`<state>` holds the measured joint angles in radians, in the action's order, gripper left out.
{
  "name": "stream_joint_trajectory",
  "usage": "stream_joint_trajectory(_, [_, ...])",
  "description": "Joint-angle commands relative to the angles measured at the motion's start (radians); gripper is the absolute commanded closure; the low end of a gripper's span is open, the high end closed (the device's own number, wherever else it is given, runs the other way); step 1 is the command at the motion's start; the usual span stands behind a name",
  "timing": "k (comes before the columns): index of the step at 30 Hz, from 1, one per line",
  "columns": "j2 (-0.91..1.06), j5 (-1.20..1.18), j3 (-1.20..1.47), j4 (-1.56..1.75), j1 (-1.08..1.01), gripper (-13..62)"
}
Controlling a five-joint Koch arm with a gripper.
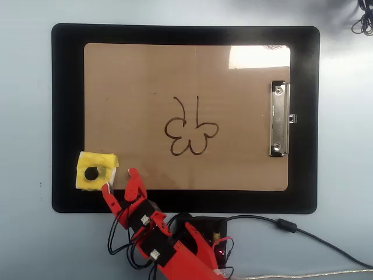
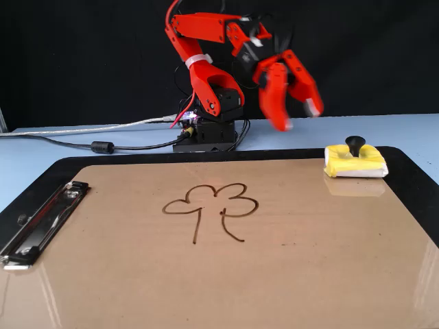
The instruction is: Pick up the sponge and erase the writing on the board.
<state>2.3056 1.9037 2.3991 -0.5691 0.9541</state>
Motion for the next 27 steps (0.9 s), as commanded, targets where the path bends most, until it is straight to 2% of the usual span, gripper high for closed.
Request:
stream_joint_trajectory(1, [0.026,-0.002,0.025,0.261,0.057,16.9])
stream_joint_trajectory(6, [-0.044,-0.124,0.189,0.652,0.138,16.9])
stream_joint_trajectory(15, [-0.457,-0.17,0.137,0.946,0.21,16.8])
stream_joint_trajectory(20, [-0.586,-0.184,0.078,1.019,0.229,16.7])
stream_joint_trajectory(27, [-0.617,-0.202,0.074,1.02,0.227,17.4])
